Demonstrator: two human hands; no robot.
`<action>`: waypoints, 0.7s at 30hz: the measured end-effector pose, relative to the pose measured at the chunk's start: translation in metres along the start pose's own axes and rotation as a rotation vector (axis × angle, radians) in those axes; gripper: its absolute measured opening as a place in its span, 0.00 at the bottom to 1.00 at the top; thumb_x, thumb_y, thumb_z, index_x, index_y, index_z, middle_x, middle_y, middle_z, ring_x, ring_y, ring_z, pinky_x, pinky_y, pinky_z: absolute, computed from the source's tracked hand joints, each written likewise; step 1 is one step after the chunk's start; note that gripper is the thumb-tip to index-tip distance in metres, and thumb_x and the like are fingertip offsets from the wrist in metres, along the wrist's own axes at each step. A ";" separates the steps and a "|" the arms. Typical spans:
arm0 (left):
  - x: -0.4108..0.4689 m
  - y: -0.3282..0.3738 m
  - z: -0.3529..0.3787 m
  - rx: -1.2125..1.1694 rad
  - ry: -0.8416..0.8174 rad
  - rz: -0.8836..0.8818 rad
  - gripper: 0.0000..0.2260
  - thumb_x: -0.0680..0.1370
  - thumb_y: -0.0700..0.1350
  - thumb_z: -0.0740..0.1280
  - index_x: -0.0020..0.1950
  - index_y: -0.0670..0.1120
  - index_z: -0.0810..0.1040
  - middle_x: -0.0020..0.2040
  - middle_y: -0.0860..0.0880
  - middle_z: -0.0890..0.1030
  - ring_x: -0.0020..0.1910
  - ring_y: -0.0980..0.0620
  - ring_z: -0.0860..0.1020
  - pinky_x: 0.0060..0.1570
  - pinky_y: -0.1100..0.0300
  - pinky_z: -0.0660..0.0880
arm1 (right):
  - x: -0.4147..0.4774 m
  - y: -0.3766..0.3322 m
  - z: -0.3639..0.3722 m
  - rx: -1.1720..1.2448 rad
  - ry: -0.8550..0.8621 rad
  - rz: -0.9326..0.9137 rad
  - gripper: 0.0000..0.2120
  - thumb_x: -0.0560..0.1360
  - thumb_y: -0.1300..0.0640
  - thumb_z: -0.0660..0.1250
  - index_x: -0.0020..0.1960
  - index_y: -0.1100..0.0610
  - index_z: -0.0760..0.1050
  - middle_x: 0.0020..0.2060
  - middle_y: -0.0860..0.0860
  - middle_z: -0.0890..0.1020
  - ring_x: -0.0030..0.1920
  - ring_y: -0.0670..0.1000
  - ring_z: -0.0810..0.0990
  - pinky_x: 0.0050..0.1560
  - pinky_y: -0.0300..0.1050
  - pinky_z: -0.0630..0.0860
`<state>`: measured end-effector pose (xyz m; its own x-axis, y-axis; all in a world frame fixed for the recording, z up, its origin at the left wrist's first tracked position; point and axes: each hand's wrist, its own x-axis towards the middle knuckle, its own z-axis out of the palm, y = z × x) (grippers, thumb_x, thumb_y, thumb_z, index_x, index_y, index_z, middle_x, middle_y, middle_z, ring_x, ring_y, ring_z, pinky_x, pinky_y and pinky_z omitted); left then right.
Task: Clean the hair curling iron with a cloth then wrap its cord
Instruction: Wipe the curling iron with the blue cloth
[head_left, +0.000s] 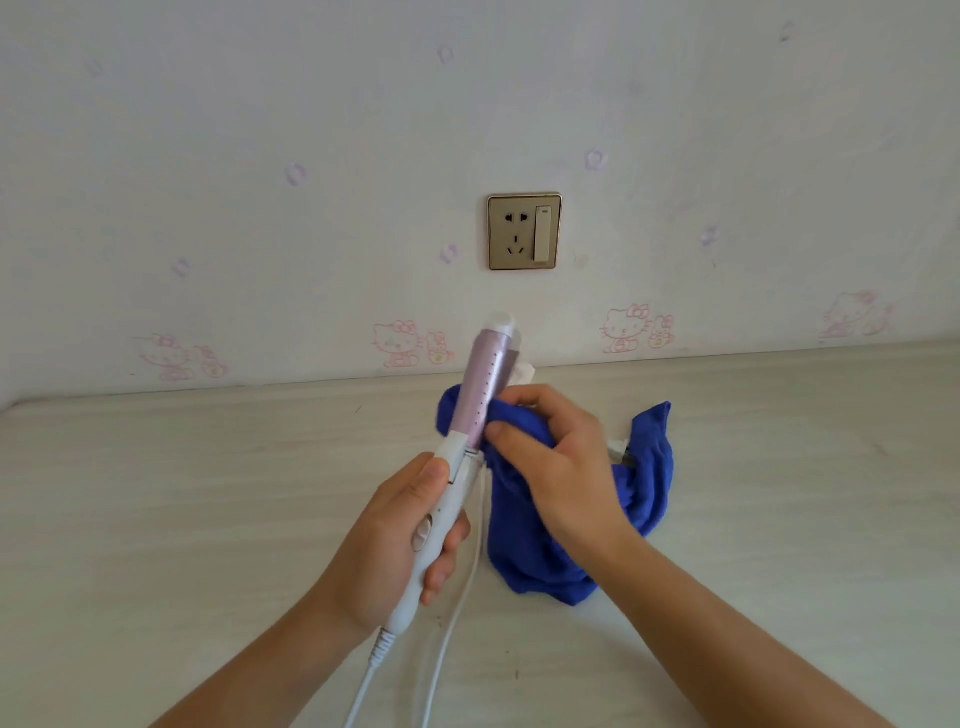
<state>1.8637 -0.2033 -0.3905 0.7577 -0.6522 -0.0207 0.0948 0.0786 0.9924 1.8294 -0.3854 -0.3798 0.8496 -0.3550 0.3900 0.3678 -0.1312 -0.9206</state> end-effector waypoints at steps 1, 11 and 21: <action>0.001 0.000 -0.003 -0.003 0.013 0.012 0.20 0.79 0.60 0.61 0.50 0.41 0.74 0.34 0.41 0.73 0.21 0.50 0.67 0.21 0.63 0.66 | -0.002 0.002 0.003 0.024 -0.054 0.004 0.10 0.77 0.66 0.70 0.51 0.52 0.82 0.42 0.50 0.87 0.42 0.48 0.86 0.44 0.38 0.81; 0.001 0.000 -0.011 0.123 -0.021 -0.002 0.17 0.80 0.60 0.60 0.47 0.47 0.76 0.34 0.44 0.74 0.22 0.50 0.67 0.23 0.61 0.65 | 0.009 0.006 -0.014 -0.146 -0.179 -0.001 0.10 0.73 0.64 0.72 0.51 0.52 0.81 0.42 0.53 0.87 0.42 0.56 0.86 0.46 0.58 0.85; 0.000 0.013 -0.040 0.439 -0.005 0.068 0.17 0.76 0.63 0.66 0.51 0.50 0.79 0.33 0.48 0.72 0.27 0.49 0.66 0.26 0.58 0.64 | 0.080 -0.009 -0.070 -0.411 0.168 -0.141 0.12 0.71 0.60 0.70 0.46 0.43 0.76 0.35 0.44 0.82 0.35 0.48 0.79 0.39 0.45 0.79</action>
<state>1.8908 -0.1724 -0.3821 0.7493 -0.6607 0.0459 -0.2391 -0.2052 0.9491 1.8677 -0.4780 -0.3420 0.7164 -0.4480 0.5349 0.2666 -0.5327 -0.8032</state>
